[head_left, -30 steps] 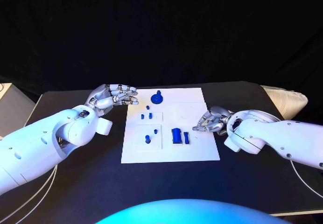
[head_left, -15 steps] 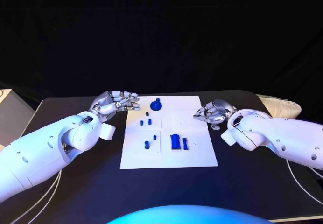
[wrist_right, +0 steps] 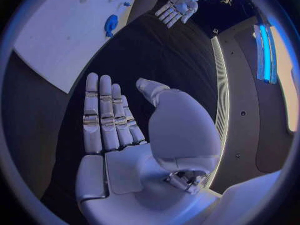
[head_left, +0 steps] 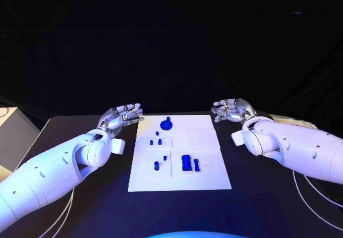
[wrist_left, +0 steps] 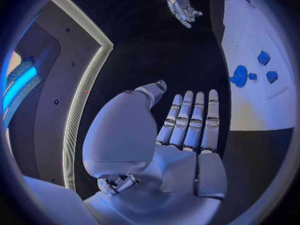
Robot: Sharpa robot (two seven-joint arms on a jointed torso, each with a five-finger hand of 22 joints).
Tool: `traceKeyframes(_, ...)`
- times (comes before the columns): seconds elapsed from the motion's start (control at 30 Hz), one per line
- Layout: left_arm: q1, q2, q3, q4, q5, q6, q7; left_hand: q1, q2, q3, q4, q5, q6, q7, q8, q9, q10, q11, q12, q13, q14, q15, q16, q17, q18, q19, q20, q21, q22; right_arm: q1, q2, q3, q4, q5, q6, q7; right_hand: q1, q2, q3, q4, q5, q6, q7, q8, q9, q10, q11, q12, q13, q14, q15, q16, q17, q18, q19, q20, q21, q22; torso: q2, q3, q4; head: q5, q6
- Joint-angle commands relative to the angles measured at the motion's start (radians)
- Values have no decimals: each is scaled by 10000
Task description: Assemble the parts on the task board
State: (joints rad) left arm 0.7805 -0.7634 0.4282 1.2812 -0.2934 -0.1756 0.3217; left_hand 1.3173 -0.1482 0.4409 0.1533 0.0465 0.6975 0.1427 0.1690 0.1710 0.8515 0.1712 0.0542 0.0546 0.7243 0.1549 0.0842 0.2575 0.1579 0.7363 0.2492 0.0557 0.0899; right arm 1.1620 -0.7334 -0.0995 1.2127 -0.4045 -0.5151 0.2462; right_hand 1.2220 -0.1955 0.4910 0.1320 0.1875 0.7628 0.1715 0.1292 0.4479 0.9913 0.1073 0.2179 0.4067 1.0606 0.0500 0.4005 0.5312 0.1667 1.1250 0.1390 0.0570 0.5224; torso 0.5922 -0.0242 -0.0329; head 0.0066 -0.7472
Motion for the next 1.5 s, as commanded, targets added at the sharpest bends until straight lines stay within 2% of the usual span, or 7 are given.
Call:
traceKeyframes(0.03, 41, -28, -58, 86, 21, -33, 0, -4168, 1482, -4409, -1533, -465, -6975, -1427, -1690, -1710, -8515, -1712, -542, -546, -7243, -1549, -842, -2575, -1579, -7363, -2492, -557, -899, -29, -46, 13, 125, -15, -47, -28, -3863, 1955, -4910, -1320, -1875, -7628, -1715, -1292, -4479, -9913, -1073, -2179, -4067, -3348, -500, -4005, -5312, -1667, -3557, -1390, -570, -5224, 4, 7, 4, -12, 16)
traceKeyframes(0.07, 72, -29, -109, 120, 56, -103, 24, -4615, 1482, -4409, -1533, -465, -6975, -1427, -1690, -1710, -8515, -1712, -542, -546, -7243, -1549, -842, -2575, -1579, -7363, -2492, -557, -899, -47, -53, 30, 185, 56, -90, 20, -4278, 1955, -4910, -1320, -1875, -7628, -1715, -1292, -4479, -9913, -1073, -2179, -4067, -10606, -500, -4005, -5312, -1667, -3942, -1390, -570, -5224, -8, 13, 11, -14, 51)
traceKeyframes(0.13, 192, -36, -298, 245, 187, -368, 113, -5349, 1482, -4409, -1533, -465, -6975, -1427, -1690, -1710, -8515, -1712, -542, -546, -7243, -1549, -842, -2575, -1579, -7363, -2492, -557, -899, -119, -81, 95, 411, 321, -254, 201, -4962, 1955, -4910, -1320, -1875, -7628, -1715, -1292, -4479, -9913, -1073, -2179, -4067, -10606, -500, -4005, -5312, -1667, -11250, -1390, -570, -5224, -52, 34, 41, -18, 184)
traceKeyframes(0.17, 256, -39, -401, 314, 258, -513, 161, -5638, 1482, -4409, -1533, -465, -6975, -1427, -1690, -1710, -8515, -1712, -542, -546, -7243, -1549, -842, -2575, -1579, -7363, -2492, -557, -899, -158, -96, 129, 533, 465, -343, 299, -12220, 1955, -4910, -1320, -1875, -7628, -1715, -1292, -4479, -9913, -1073, -2179, -4067, -10606, -500, -4005, -5312, -1667, -11250, -1390, -570, -5224, -76, 46, 57, -21, 256)
traceKeyframes(0.23, 410, -47, -646, 476, 427, -856, 276, -13173, 1482, -4409, -1533, -465, -6975, -1427, -1690, -1710, -8515, -1712, -542, -546, -7243, -1549, -842, -2575, -1579, -7363, -2492, -557, -899, -250, -131, 212, 825, 809, -554, 533, -12220, 1955, -4910, -1320, -1875, -7628, -1715, -1292, -4479, -9913, -1073, -2179, -4067, -10606, -500, -4005, -5312, -1667, -11250, -1390, -570, -5224, -133, 74, 96, -27, 428)
traceKeyframes(0.8, 2469, -155, -3921, 2649, 2685, -5440, 1814, -13173, 1482, -4409, -1533, -465, -6975, -1427, -1690, -1710, -8515, -1712, -542, -546, -7243, -1549, -842, -2575, -1579, -7363, -2492, -557, -899, -1117, -465, 992, 3562, 4032, -2541, 2730, -12220, 1955, -4910, -1320, -1875, -7628, -1715, -1292, -4479, -9913, -1073, -2179, -4067, -10606, -500, -4005, -5312, -1667, -11250, -1390, -570, -5224, -480, 242, 329, -66, 1472)
traceKeyframes(1.5, 2695, -166, -4282, 2888, 2934, -5944, 1983, -13173, 1482, -4409, -1533, -465, -6975, -1427, -1690, -1710, -8515, -1712, -542, -546, -7243, -1549, -842, -2575, -1579, -7363, -2492, -557, -899, -1120, -466, 995, 3573, 4045, -2549, 2738, -12220, 1955, -4910, -1320, -1875, -7628, -1715, -1292, -4479, -9913, -1073, -2179, -4067, -10606, -500, -4005, -5312, -1667, -11250, -1390, -570, -5224, -480, 242, 329, -66, 1472)
